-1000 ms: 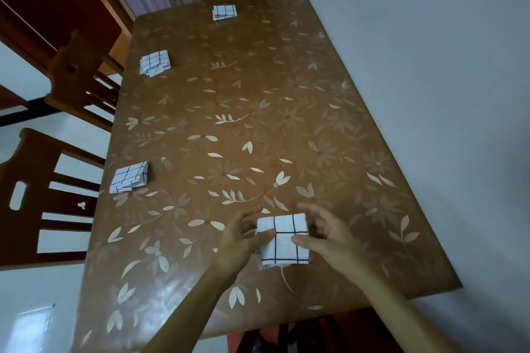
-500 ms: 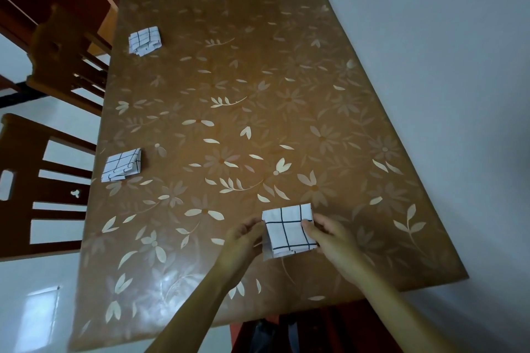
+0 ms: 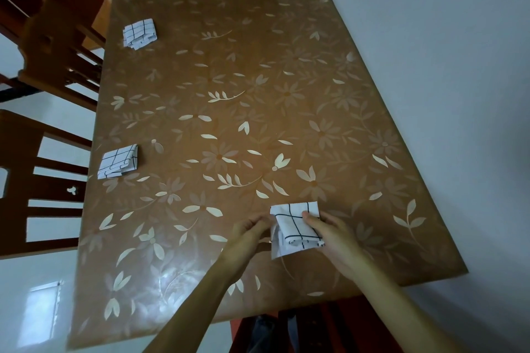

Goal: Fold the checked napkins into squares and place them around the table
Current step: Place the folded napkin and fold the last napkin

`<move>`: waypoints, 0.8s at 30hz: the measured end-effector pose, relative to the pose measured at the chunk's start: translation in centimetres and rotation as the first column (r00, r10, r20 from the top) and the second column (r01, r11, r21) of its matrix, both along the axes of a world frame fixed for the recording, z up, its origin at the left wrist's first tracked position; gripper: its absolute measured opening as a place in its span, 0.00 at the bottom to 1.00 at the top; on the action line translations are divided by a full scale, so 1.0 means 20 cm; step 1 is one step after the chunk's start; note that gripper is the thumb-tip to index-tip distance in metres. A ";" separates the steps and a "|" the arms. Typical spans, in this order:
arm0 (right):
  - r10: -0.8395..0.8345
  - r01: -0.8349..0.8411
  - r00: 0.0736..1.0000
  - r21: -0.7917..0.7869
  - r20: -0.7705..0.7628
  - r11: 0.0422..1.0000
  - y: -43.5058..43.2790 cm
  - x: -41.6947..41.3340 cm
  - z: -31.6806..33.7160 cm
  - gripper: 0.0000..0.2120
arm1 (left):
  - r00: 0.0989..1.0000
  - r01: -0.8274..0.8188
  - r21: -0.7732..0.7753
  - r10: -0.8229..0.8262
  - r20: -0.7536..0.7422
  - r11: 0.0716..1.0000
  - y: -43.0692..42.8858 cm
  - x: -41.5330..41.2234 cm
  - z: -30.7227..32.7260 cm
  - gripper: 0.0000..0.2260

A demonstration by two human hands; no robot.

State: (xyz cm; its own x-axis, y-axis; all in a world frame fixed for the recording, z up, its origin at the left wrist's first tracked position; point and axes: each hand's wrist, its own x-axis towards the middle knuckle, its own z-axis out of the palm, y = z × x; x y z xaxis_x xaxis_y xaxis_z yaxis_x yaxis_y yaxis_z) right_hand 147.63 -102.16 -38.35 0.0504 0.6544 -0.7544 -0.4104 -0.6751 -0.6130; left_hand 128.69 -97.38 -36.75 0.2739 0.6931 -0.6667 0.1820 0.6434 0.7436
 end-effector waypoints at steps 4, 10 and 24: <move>0.033 -0.032 0.998 0.018 -0.050 0.999 -0.01 0.01 0.02 0.09 | 1.000 0.024 0.038 -0.024 -0.009 0.999 -0.01 -0.01 0.00 0.10; 0.163 -0.162 0.986 0.065 -0.010 0.985 -0.03 -0.02 0.04 0.12 | 0.992 -0.054 0.078 0.062 -0.110 0.996 0.00 0.01 -0.02 0.06; 0.118 -0.137 0.967 0.072 0.226 0.988 0.01 -0.06 -0.07 0.13 | 0.989 -0.018 0.022 0.021 -0.144 1.000 -0.02 0.01 -0.06 0.11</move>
